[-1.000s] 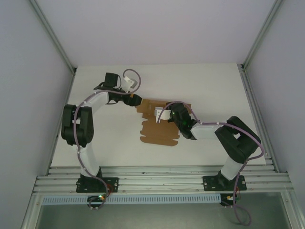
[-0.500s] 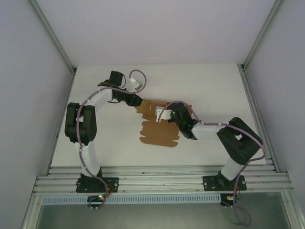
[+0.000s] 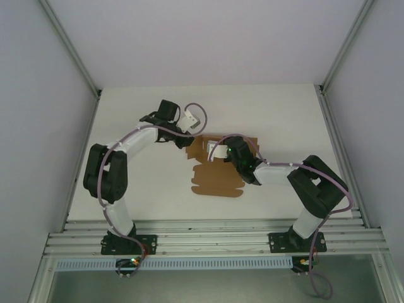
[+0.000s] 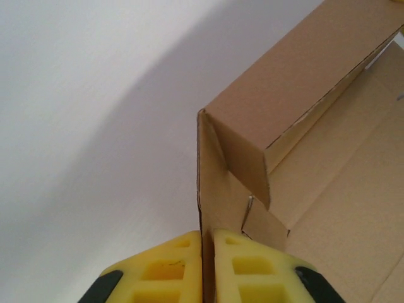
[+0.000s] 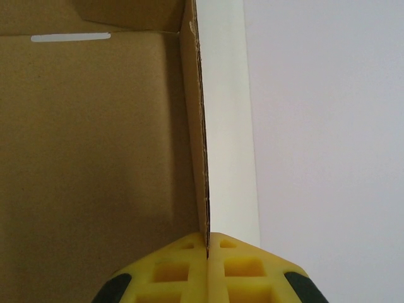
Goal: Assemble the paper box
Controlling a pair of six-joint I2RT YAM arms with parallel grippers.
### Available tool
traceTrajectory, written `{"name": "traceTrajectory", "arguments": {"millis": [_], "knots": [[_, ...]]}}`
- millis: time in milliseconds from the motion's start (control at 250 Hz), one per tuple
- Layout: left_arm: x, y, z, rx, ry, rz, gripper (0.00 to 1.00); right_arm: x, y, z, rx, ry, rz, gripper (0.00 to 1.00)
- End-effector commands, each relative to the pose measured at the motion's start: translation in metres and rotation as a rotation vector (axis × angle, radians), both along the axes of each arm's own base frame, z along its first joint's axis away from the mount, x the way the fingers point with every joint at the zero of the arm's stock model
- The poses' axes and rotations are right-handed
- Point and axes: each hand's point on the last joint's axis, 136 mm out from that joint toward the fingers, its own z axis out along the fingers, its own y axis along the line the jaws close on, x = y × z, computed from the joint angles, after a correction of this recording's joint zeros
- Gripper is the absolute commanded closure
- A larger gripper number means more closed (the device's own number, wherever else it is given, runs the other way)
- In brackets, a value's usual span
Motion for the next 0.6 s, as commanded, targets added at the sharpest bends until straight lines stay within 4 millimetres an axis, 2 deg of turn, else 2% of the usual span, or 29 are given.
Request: {"name": "traceTrajectory", "arguments": {"millis": [0,88,335,471,595], "knots": [[-0.008,-0.013,0.0,-0.022,0.038,0.057,0.91,-0.006,0.021,0.027,0.08,-0.048,0.042,1.0],[-0.013,-0.023,0.005,-0.039,0.032,0.085,0.95,-0.009,0.025,0.028,0.091,-0.055,0.045,1.0],[-0.015,-0.039,0.022,-0.07,0.054,0.278,0.94,-0.014,0.027,0.022,0.093,-0.08,0.046,1.0],[-0.007,-0.023,0.02,0.076,-0.027,0.492,0.93,-0.016,0.026,0.021,0.09,-0.115,0.023,1.0],[-0.002,0.002,0.008,0.193,-0.079,0.688,0.94,-0.021,0.028,0.023,0.141,-0.112,0.012,1.0]]}}
